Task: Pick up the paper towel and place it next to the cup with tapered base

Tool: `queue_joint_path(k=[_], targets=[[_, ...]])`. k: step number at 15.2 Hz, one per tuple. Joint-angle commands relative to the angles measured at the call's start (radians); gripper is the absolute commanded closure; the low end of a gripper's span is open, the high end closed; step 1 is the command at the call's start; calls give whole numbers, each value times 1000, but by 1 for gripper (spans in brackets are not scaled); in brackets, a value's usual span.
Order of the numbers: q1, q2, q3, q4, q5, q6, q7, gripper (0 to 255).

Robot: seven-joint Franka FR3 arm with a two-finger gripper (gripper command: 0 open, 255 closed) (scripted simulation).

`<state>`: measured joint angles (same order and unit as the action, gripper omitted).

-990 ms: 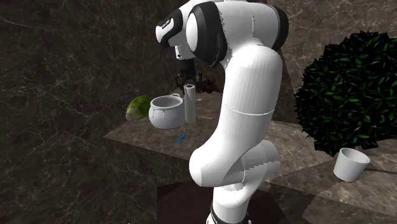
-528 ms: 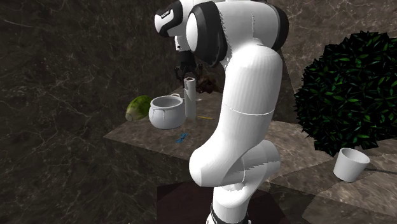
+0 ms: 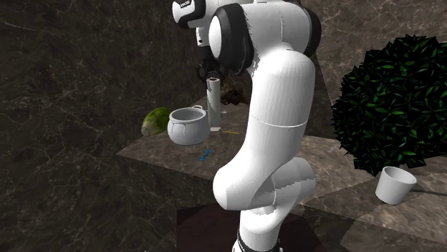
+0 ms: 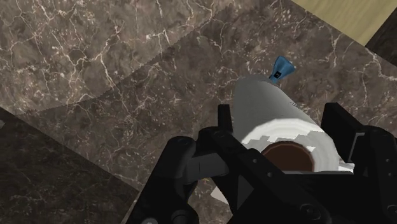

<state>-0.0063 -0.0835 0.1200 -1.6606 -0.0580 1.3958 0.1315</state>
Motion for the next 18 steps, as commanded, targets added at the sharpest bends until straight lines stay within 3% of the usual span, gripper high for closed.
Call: queue_joint_path(k=[1, 14, 18], targets=[[0, 4, 1, 31, 0, -28, 0, 255], [4, 83, 6, 306, -12, -224, -5, 255], [-34, -48, -37, 152, -16, -195, -87, 255]])
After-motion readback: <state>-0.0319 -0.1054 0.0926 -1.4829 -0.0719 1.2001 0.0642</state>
